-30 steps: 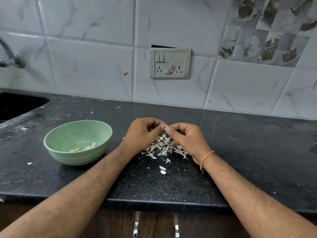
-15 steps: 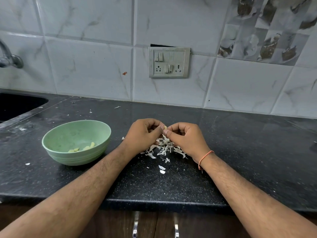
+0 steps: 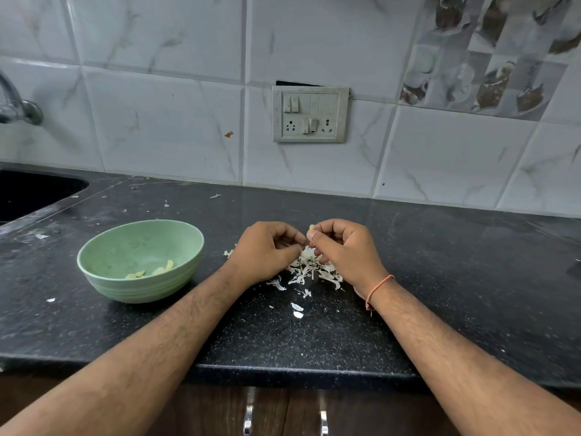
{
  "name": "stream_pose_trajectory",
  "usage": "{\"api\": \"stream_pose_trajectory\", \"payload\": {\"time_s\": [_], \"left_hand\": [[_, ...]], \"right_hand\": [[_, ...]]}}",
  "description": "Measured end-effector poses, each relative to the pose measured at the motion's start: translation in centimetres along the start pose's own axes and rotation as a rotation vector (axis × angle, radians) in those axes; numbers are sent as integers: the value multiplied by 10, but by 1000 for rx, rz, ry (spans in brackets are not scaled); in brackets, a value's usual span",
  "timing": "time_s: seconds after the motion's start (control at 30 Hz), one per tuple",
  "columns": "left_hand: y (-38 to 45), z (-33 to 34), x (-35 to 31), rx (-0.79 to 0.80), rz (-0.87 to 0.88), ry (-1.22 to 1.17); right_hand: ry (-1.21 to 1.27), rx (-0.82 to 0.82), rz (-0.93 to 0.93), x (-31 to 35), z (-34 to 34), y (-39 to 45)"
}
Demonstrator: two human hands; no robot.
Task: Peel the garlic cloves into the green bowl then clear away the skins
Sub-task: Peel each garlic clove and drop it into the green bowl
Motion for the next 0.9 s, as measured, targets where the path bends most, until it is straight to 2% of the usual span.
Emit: {"api": "stream_pose_trajectory", "payload": {"time_s": [0.37, 0.73, 0.9], "left_hand": [[0, -7, -7, -150, 85, 11], [-1, -6, -10, -40, 170, -4], [0, -5, -5, -71, 82, -18]], "right_hand": [[-113, -9, 4, -2, 0, 1], [-309, -35, -119, 3, 3, -5], [-279, -2, -130, 4, 4, -7]]}}
Point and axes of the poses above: each hand's wrist, its own y-axis towards the middle knuckle, its own z-axis out of the palm, x = y × z, the point moved 3 cm from there along y, towards the middle knuckle, and after that the axes turned 12 degrees about z, right-handed, at the moved point
